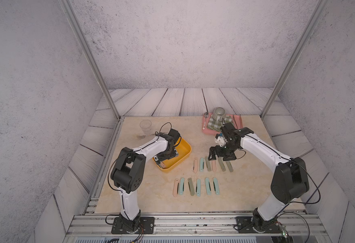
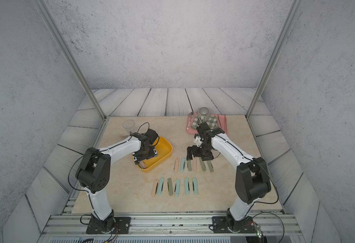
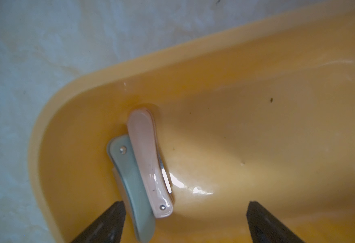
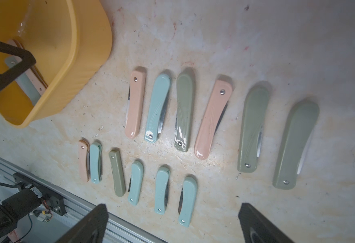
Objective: Take the fruit knife out of the storage box
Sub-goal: Pick up the fruit knife from the storage box.
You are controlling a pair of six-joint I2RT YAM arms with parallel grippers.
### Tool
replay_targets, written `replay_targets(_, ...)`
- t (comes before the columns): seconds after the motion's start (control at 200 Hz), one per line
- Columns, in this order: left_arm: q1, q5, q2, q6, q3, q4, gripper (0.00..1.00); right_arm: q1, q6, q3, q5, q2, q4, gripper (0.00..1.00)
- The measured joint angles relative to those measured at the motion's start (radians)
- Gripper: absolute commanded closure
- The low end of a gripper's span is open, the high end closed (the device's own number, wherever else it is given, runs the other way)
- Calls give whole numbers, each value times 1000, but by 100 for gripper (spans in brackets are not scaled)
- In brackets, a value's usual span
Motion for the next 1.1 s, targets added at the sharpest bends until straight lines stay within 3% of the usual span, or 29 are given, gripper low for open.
replay_targets(0.3, 6, -1, 40, -12, -1, 16, 8, -6, -4, 0, -16, 0, 0, 1)
replay_targets(0.52, 6, 19, 44, -6, -23, 75, 26, -13, -3, 0, -16, 0, 1, 1)
replay_targets(0.691, 6, 18, 42, 7, -45, 117, 33, -16, -3, 0, -18, 0, 1, 1)
replay_targets(1.101, -8, -24, -32, 29, -56, 130, 31, -16, -3, 0, -40, 0, 4, 1)
